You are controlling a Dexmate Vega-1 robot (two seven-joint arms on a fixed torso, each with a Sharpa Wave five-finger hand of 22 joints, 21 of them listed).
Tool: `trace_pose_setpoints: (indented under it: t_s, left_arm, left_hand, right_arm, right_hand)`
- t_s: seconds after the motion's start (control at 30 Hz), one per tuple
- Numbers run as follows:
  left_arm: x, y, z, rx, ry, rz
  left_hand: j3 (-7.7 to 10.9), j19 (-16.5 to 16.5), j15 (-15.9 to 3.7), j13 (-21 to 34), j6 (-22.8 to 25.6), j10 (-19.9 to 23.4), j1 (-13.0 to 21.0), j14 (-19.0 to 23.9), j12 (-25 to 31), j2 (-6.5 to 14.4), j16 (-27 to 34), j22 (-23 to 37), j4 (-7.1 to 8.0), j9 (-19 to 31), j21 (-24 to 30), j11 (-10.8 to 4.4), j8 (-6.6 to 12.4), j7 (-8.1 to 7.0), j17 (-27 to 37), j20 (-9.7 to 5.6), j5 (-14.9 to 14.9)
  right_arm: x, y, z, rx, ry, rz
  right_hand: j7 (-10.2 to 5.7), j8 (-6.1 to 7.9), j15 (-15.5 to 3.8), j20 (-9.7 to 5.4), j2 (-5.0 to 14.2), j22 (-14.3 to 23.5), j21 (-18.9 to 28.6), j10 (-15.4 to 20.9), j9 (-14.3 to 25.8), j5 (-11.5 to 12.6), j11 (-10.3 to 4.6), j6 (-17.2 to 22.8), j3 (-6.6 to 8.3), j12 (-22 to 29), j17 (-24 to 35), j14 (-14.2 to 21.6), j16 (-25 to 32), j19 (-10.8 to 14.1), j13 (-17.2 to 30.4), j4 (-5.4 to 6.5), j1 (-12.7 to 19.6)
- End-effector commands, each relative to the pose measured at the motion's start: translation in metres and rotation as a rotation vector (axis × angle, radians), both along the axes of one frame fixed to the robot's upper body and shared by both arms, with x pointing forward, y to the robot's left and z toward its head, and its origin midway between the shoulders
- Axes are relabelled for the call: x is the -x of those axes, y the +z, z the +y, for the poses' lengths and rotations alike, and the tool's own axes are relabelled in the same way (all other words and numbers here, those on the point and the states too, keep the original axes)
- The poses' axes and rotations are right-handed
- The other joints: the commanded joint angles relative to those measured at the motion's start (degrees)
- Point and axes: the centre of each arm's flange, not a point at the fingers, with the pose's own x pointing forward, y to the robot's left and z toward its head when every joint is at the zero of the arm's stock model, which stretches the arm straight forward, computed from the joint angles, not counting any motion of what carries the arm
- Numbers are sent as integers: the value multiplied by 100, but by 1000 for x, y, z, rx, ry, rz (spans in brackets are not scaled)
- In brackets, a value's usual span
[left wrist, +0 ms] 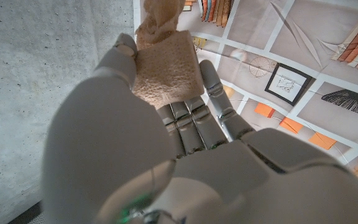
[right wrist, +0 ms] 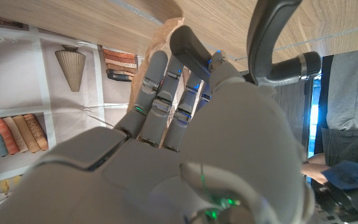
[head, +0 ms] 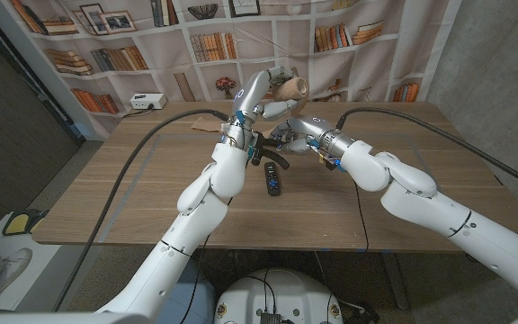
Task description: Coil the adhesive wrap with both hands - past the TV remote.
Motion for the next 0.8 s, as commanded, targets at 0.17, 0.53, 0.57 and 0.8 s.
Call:
trace_pose_setpoints:
  t_s: [0.17,0.53,0.57,0.8]
  left_arm:
    - [13,-4,-1,37,-19,-10]
    - [22,-7,-3,36,-46,-24]
    - [22,-7,-4,36,-49,-25]
    - [29,-10,-4,41,-63,-40]
  left_hand:
    - [36,-39,-355,18,34,58,1115,419,-13,1173,-10,-36,47,227,71,17,27,-22,14,-8,-4]
    - [31,-54,-353,22,47,65,1111,435,-31,1170,-35,-104,47,224,131,13,38,-25,35,-9,-3]
    - [31,-58,-353,23,46,62,1112,435,-31,1169,-36,-107,46,223,132,14,38,-23,37,-7,-3]
    - [32,-71,-355,25,35,60,1115,445,-46,1169,-55,-146,43,226,167,11,40,-29,45,-6,-2]
  right_arm:
    - [-8,11,-15,-45,-54,-13]
    - [-10,17,-24,-70,-80,-20]
    - [-11,17,-24,-72,-83,-20]
    - [-13,20,-31,-101,-102,-17]
  right_hand:
    - [-21,43,-859,-657,189,1,64,98,21,51,-39,22,747,10,23,387,51,-43,19,-118,156]
    - [-19,45,-859,-656,189,0,70,103,21,52,-36,25,749,12,25,390,46,-53,25,-120,157]
    - [-14,45,-859,-655,189,1,72,99,21,52,-41,24,749,11,29,392,48,-53,25,-120,156]
    - [-15,43,-859,-653,192,1,78,108,22,52,-42,21,750,9,24,387,39,-56,19,-119,155]
